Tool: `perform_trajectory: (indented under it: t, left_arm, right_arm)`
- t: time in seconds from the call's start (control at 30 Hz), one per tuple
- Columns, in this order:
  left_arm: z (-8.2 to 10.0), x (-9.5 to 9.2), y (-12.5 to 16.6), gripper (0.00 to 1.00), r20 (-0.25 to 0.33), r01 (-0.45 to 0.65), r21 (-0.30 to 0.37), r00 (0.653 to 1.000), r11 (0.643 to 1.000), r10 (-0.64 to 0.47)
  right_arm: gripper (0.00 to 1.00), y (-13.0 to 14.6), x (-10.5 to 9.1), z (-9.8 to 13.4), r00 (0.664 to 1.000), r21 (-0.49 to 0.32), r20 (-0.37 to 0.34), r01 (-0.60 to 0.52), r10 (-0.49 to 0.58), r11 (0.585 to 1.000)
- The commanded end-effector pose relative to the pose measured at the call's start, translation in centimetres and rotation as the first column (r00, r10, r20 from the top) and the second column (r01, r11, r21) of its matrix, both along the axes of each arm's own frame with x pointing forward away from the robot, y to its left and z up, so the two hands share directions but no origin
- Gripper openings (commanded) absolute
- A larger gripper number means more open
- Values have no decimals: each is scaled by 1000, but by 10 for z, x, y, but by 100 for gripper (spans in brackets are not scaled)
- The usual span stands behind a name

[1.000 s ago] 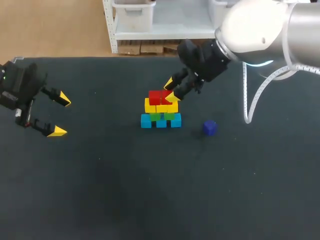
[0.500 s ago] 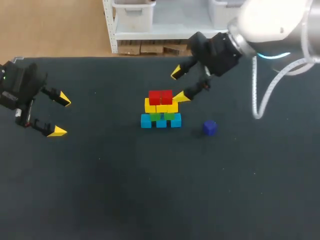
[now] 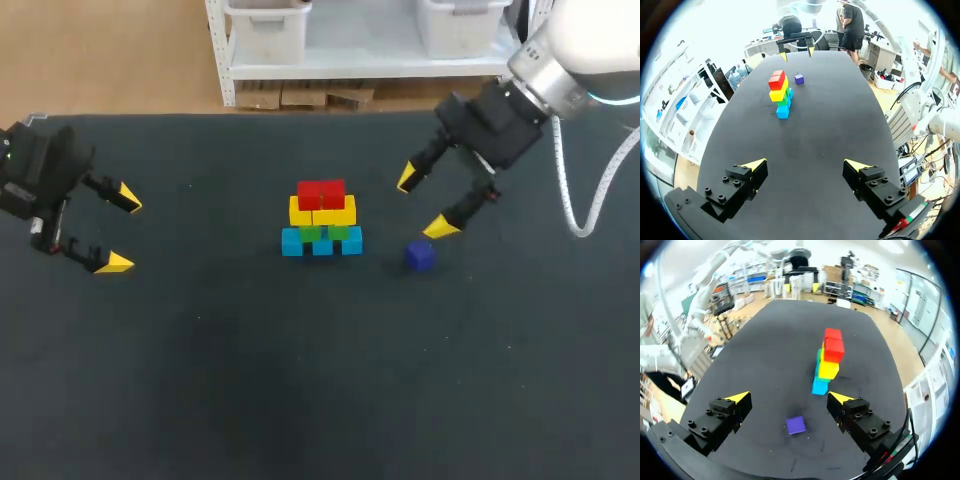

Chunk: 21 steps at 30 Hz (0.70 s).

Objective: Place the blue cubes, place green cubes on the blue cubes, place the yellow cubes on the green cubes, then place the red cubes on the yellow cubes, and place purple cube on the red cubes.

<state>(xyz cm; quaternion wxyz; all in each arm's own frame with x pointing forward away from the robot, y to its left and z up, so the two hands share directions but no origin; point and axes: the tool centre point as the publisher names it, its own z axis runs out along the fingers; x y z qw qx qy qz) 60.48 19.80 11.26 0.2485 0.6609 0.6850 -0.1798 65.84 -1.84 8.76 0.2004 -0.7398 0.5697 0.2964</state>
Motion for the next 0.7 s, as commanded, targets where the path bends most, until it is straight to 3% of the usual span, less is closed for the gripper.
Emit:
perform_trajectory:
  t: [0.03,0.37,0.7]
  left_arm:
    - [-1,0,1,100,4,2,-4,1000,1000,-2]
    - [-1,0,1,100,4,2,-4,1000,1000,-2]
    - [-1,0,1,100,4,2,-4,1000,1000,-2]
  right_arm:
    - [100,-4,8,-13,999,3,-2,-34,34,999]
    - [100,-24,13,-55,990,6,74,-119,119,993]
    - [100,-31,19,-82,984,31,97,-154,150,988]
